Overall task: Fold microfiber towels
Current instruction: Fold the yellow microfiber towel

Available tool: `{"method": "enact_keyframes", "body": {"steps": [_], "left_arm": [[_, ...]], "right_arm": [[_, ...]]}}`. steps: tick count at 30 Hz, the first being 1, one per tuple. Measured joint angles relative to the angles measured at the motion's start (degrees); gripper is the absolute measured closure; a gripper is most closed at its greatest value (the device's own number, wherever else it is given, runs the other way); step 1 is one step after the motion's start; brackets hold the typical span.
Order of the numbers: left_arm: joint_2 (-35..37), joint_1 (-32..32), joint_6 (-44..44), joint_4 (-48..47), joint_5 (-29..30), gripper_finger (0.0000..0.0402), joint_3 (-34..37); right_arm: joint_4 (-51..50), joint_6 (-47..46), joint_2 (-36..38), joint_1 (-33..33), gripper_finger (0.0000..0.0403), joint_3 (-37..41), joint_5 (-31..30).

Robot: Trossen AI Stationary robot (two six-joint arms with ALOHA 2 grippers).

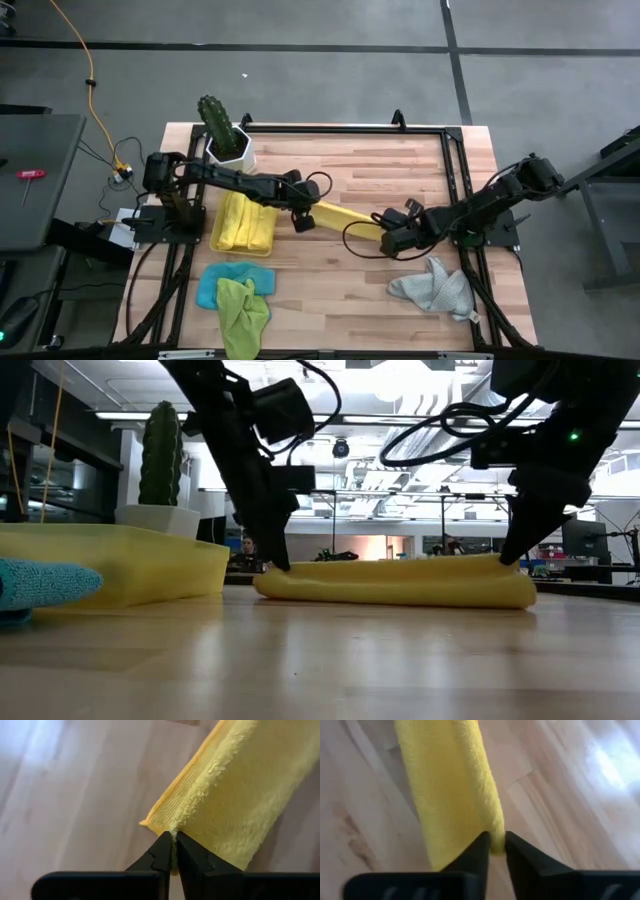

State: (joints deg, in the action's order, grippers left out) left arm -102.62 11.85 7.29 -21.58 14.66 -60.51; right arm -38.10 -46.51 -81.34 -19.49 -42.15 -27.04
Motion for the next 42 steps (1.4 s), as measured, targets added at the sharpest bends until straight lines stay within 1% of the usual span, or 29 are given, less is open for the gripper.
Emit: {"method": "enact_keyframes", "body": {"steps": [5, 8, 11, 15, 17, 20, 23, 25, 28, 30, 34, 38, 39, 42], "left_arm": [[0.22, 2.47, -1.01, -0.16, -0.49, 0.0341, 0.0], [0.25, 3.54, -1.99, -0.32, -0.85, 0.0307, 0.0], [1.07, 4.3, -3.26, -1.46, -2.61, 0.0272, 0.0], [3.5, 4.8, -4.26, -3.22, -6.36, 0.0233, -0.77], [5.05, 5.03, -4.92, -2.46, -9.81, 0.0219, -0.87], [5.98, 5.54, -4.52, -2.64, -14.53, 0.0204, -0.89], [5.98, 6.7, -3.14, -3.53, -19.43, 0.0198, -0.87], [5.53, 7.05, -2.15, -3.29, -20.72, 0.0197, -0.9], [5.22, 7.26, -1.62, -3.55, -20.55, 0.0199, -0.81], [5.24, 6.9, -1.54, -2.55, -19.9, 0.0199, -0.87], [5.24, 6.03, -2.09, -1.67, -18.58, 0.0197, -0.87], [5.24, 4.89, -3.41, -1.13, -14.73, 0.0199, -0.87], [5.24, 4.56, -3.78, -0.84, -13.42, 0.0199, -0.87], [5.24, 3.63, -4.58, 0.68, -9.87, 0.0199, -0.87]], "right_arm": [[-0.83, 0.93, 0.0, 0.0, 0.0266, 0.0, -2.81], [-2.08, 1.81, 0.01, 0.02, 0.023, -0.09, -2.94], [-3.62, 1.73, 0.08, 0.0, 0.0209, -0.09, -2.93], [-6.46, -1.45, 0.95, -0.78, 0.0202, -0.09, -2.78], [-9.02, -5.55, 1.66, -1.97, 0.0202, -0.11, -2.74], [-12.65, -15.21, 2.59, -4.77, 0.0202, -0.11, -3.42], [-14.93, -26.18, 2.78, -8.15, 0.0202, -0.11, -4.29], [-16.07, -32.92, 2.78, -9.79, 0.0201, -0.11, -4.25], [-15.24, -39.73, 2.77, -11.14, 0.0201, -0.11, -4.24], [-13.78, -42.28, 2.75, -11.39, 0.0201, -0.11, -4.24], [-9.35, -43.49, 2.71, -10.33, 0.0201, -0.11, -4.16], [-5.13, -43.47, 2.71, -8.6, 0.0201, 1.19, -3.93], [-3.36, -43.46, 2.71, -8.09, 0.0201, 2.41, -3.33], [4.14, -43.15, 2.71, -5.69, 0.0201, 7.59, 2.34]]}}
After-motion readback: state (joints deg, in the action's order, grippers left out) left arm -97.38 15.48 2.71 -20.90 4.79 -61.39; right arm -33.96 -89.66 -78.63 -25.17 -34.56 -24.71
